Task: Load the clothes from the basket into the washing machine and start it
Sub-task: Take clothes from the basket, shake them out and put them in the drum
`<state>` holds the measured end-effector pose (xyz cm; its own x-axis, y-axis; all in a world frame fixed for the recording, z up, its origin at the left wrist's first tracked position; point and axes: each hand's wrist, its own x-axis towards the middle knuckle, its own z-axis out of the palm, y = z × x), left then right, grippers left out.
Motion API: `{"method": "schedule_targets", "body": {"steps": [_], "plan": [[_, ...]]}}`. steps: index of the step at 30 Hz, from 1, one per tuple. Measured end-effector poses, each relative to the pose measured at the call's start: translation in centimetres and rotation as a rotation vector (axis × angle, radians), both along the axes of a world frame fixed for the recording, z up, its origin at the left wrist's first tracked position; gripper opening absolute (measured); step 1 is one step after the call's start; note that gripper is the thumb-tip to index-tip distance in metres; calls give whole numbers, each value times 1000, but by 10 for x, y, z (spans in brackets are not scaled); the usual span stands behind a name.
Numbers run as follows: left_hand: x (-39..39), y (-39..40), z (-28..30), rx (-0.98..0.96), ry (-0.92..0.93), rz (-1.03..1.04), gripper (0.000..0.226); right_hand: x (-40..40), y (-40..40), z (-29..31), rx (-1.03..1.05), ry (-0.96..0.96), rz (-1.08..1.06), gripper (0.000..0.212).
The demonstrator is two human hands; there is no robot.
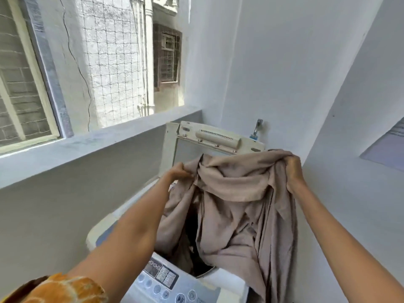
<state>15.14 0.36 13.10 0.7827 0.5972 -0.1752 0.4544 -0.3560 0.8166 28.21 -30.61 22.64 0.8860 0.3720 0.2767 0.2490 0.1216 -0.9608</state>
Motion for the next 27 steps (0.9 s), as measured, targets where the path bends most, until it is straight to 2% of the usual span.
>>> {"method": "schedule_targets", "body": {"steps": [4,6,9,11,13,17,18,20,22,23,25,27], "plan": [[10,-6,20,-70,-112,-98,66,-9,23,-9,-69,-19,-12,42],[14,-21,40,-110,-167,-251,72,-12,33,-14,-109,-7,-7,36],[25,-52,63,-166,-120,-519,84,-18,39,-12,-169,-27,-4,34],[36,-80,67,-127,-110,-644,80,-23,41,-9,-218,-38,26,30],[49,-112,67,-39,-135,-691,57,-20,38,-14,-246,-103,32,33],[67,-136,60,80,-365,-530,18,-21,0,-36,-265,-108,100,30],[69,-136,61,106,-404,-479,12,-22,-15,-47,-318,-112,117,37],[71,-135,64,105,-465,-398,18,-24,-43,-75,-465,-117,184,56],[73,-135,68,64,-508,-346,24,-30,-64,-110,-599,-12,255,58],[75,-137,69,40,-540,-336,20,-35,-72,-129,-661,62,275,57],[80,-138,68,19,-640,-284,17,-36,-82,-161,-838,138,187,50],[79,-140,73,-30,-743,-242,23,-28,-88,-179,-1020,112,-54,44]]}}
